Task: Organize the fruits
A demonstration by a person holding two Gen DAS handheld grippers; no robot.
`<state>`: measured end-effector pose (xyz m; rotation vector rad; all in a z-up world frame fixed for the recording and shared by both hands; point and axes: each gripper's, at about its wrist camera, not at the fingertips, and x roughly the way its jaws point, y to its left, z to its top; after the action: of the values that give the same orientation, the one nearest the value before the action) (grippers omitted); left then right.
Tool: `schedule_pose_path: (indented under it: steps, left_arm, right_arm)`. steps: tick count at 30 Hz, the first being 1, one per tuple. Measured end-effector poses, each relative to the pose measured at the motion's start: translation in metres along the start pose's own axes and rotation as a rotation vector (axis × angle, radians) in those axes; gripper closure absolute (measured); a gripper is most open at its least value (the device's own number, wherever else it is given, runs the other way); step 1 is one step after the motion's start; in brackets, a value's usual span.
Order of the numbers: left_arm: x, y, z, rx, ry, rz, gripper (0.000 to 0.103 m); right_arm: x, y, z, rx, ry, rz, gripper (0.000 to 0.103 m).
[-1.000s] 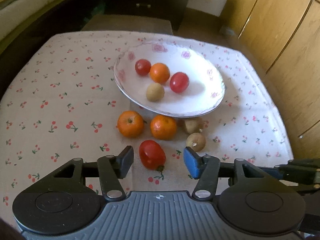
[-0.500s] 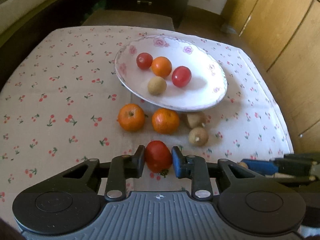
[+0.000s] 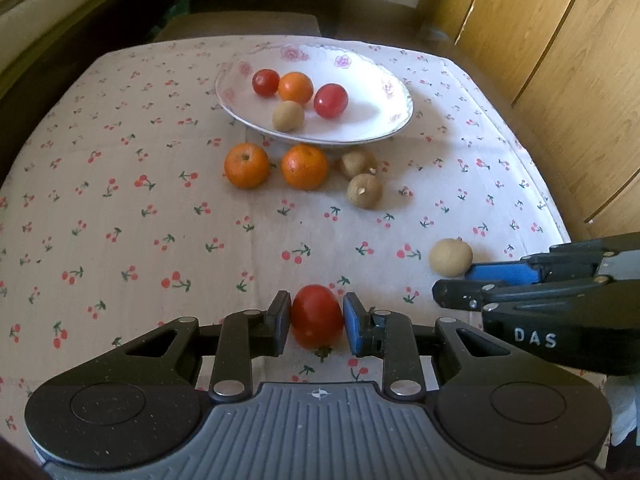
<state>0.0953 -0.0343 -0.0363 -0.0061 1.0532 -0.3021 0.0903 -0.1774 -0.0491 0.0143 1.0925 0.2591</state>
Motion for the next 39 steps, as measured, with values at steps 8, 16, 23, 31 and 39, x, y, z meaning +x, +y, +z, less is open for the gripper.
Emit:
schedule_pose_path:
  steps: [8, 16, 23, 31, 39]
  left_arm:
    - [-0.002, 0.004, 0.001, -0.04, -0.021, -0.01, 0.055]
    - [-0.008, 0.007, 0.003, -0.068, -0.039, -0.034, 0.045]
    - [-0.004, 0.005, 0.001, -0.061, -0.029, -0.019, 0.043]
    - [0.004, 0.001, -0.002, -0.045, -0.018, 0.003, 0.043]
    - [0.001, -0.002, -0.008, -0.011, -0.023, 0.04, 0.06]
  right_arm:
    - [-0.007, -0.013, 0.009, 0.061, -0.019, 0.03, 0.064]
    - [-0.007, -0.016, 0.02, 0.094, -0.035, 0.039, 0.053]
    - [0.002, -0.007, 0.02, 0.044, -0.03, 0.014, 0.053]
    - [0.011, -0.001, 0.021, -0.013, -0.027, -0.047, 0.063]
    - [0.009, 0.005, 0.018, -0.05, -0.019, -0.07, 0.071]
